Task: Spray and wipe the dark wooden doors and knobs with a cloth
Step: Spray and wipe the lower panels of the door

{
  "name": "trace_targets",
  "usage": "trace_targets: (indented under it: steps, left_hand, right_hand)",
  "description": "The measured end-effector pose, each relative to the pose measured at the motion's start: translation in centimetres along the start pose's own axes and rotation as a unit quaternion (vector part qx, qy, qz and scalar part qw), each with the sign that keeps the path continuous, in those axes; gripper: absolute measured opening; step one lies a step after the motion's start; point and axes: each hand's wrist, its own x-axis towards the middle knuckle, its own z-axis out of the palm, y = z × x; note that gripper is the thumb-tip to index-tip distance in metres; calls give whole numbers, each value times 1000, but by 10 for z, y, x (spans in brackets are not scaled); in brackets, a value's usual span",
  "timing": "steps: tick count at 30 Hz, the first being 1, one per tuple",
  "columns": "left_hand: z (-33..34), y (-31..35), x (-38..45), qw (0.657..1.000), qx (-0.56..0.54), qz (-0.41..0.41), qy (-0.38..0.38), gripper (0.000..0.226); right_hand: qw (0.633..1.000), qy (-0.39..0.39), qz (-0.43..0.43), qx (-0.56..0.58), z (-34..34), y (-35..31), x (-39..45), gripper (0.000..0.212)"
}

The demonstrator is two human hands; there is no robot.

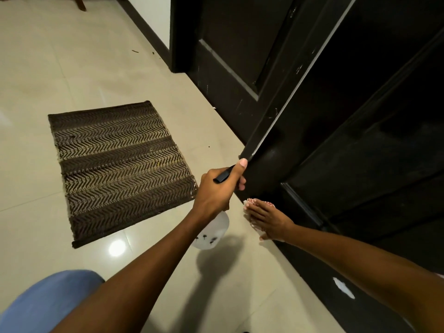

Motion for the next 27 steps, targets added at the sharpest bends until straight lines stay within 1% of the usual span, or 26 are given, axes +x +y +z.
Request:
trace_targets:
  steps: [3,7,9,12,15,18,21,25,27]
  left_hand:
    - [-5,2,2,1000,-2,-4,8,60]
    - [-15,2,10,1000,2,4,22,59]
    - [-18,1,14,999,10,2,33,59]
    - [-21,1,22,999,5,-1,51,60]
    - [-22,-1,29,998,7,-3,66,71]
    - [-22,-4,35,998,19,3,67,84]
    - [-22,-8,35,998,12,1,63,84]
    - [-19,-4,33,998,6,-7,62,62]
    - [-17,-3,31,998,6,-14,61,59]
  right_hand:
    - [1000,-4,9,11,1,-1,2,81]
    - [1000,10,11,9,-5,11,13,70]
    - [1000,20,8,6,-9,17,26,67]
    - [998,43,38,-10,-18,36,52,66]
    - [995,59,77,-31,-34,61,82,66]
    - [993,53,102,-32,-46,78,101,67]
    - [995,34,77,-46,-43,71,100,68]
    - [996,21,32,-79,-34,57,77,66]
    - [996,7,-4,-89,-28,49,63,64]
